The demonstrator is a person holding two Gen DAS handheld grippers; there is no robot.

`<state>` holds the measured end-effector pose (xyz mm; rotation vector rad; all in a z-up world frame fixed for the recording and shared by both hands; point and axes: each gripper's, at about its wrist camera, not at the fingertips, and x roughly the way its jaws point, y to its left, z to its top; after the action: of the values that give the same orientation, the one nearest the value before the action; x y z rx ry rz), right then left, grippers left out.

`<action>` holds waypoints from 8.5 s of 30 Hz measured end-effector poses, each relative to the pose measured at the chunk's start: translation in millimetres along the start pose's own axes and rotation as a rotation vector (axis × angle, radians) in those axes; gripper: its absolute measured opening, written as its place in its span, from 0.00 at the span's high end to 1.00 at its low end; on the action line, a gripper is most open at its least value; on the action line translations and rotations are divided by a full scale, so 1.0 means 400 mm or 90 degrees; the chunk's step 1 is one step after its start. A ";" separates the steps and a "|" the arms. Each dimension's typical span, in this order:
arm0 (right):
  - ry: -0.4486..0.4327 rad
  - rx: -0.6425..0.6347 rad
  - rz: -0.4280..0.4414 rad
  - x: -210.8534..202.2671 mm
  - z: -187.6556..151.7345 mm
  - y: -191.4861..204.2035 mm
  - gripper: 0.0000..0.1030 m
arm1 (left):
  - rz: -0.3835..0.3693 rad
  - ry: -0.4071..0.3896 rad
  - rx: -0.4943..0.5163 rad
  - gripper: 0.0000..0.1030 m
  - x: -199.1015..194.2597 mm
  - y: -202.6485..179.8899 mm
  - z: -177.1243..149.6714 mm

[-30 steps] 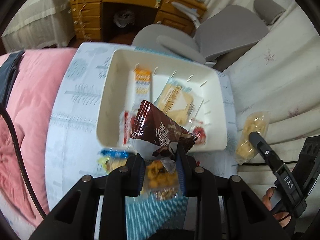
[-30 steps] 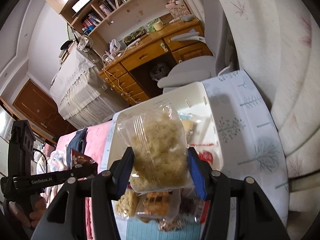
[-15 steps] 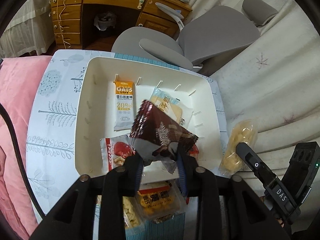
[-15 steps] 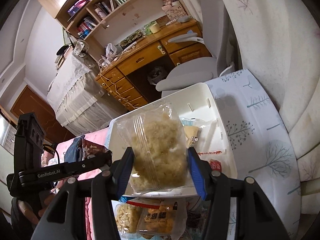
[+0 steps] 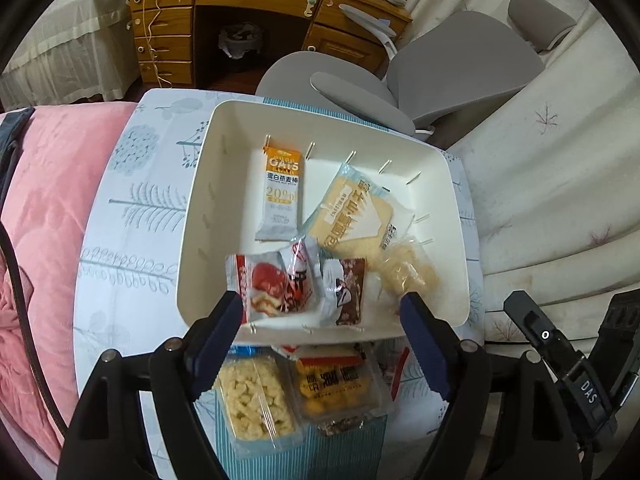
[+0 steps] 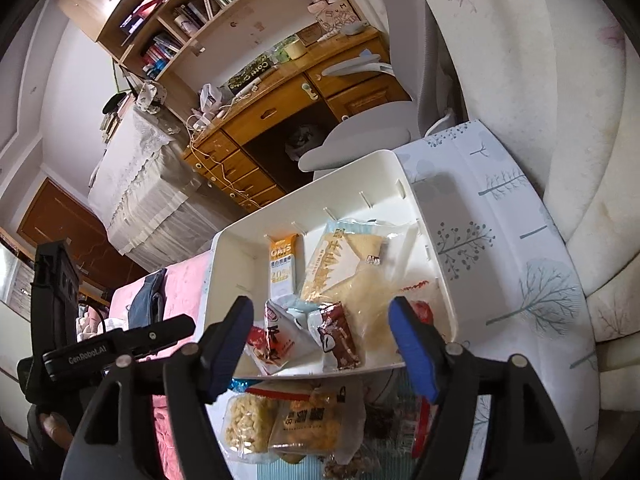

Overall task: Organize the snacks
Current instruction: 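Withdraw both tools from the tray back over the snack pile, then grasp the clear nut packet with the right tool while the left tool grasps a puffed-snack bag, then carry both packets into the white tray and open both tools, then withdraw both tools from the tray back to the remaining snacks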

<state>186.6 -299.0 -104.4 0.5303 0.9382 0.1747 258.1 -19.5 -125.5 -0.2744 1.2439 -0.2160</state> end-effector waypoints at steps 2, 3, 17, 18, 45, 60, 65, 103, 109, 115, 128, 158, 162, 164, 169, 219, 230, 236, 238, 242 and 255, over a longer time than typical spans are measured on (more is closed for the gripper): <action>0.000 -0.005 0.004 -0.019 -0.007 0.000 0.28 | 0.006 -0.003 -0.002 0.22 -0.012 -0.008 -0.017; 0.000 -0.007 0.005 -0.026 -0.009 0.001 0.27 | 0.008 -0.006 -0.002 0.22 -0.021 -0.013 -0.029; 0.031 -0.084 0.049 -0.160 -0.078 0.009 0.13 | 0.047 -0.056 -0.048 0.22 -0.149 -0.069 -0.239; 0.033 -0.091 0.054 -0.166 -0.084 0.010 0.13 | 0.052 -0.061 -0.057 0.22 -0.160 -0.067 -0.265; 0.068 -0.354 0.074 -0.212 -0.336 0.036 0.13 | 0.191 -0.052 -0.159 0.22 -0.195 -0.017 -0.606; 0.098 -0.376 0.010 -0.130 -0.389 0.052 0.13 | 0.186 0.011 -0.085 0.16 -0.132 0.018 -0.509; 0.106 -0.382 -0.023 -0.089 -0.403 0.081 0.13 | 0.174 0.035 -0.043 0.16 -0.104 0.037 -0.443; 0.239 -0.222 -0.266 0.223 -0.526 0.060 0.16 | 0.111 0.277 0.140 0.12 0.256 0.107 -0.219; 0.234 -0.237 -0.271 0.226 -0.522 0.065 0.38 | 0.071 0.306 0.097 0.28 0.288 0.130 -0.217; 0.240 -0.230 -0.275 0.225 -0.520 0.065 0.45 | 0.039 0.322 0.065 0.44 0.308 0.151 -0.223; 0.329 -0.123 -0.304 0.303 -0.466 0.090 0.47 | 0.000 0.331 0.053 0.52 0.256 0.238 -0.217; 0.400 -0.151 -0.121 0.186 -0.276 0.356 0.47 | 0.051 0.200 -0.070 0.53 -0.074 0.327 -0.209; 0.360 -0.164 -0.101 0.134 -0.241 0.351 0.47 | 0.059 0.163 -0.071 0.53 -0.109 0.284 -0.170; 0.335 -0.173 -0.101 0.118 -0.215 0.342 0.47 | 0.065 0.149 -0.069 0.52 -0.119 0.260 -0.154; 0.272 -0.180 -0.090 0.090 -0.156 0.313 0.47 | 0.071 0.118 -0.057 0.52 -0.127 0.190 -0.112; 0.105 -0.041 -0.017 0.111 -0.084 0.079 0.24 | 0.044 0.014 -0.052 0.25 -0.013 0.087 -0.148; 0.076 0.025 -0.072 0.066 -0.196 0.152 0.24 | 0.003 0.040 0.043 0.25 -0.079 0.177 -0.249; 0.059 0.086 -0.093 0.050 -0.282 0.204 0.24 | -0.010 0.036 0.109 0.25 -0.137 0.242 -0.274; 0.048 0.113 -0.097 0.045 -0.310 0.219 0.24 | -0.016 0.035 0.134 0.25 -0.153 0.265 -0.278; 0.025 0.162 -0.103 0.036 -0.355 0.242 0.24 | -0.022 0.036 0.180 0.25 -0.169 0.289 -0.279; -0.017 0.310 -0.107 0.042 -0.452 0.244 0.24 | -0.006 0.082 0.270 0.25 -0.112 0.341 -0.238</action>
<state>59.3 -144.3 -153.1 0.8949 0.9962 -0.2188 155.6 115.0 -157.1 0.1027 1.2909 -0.5039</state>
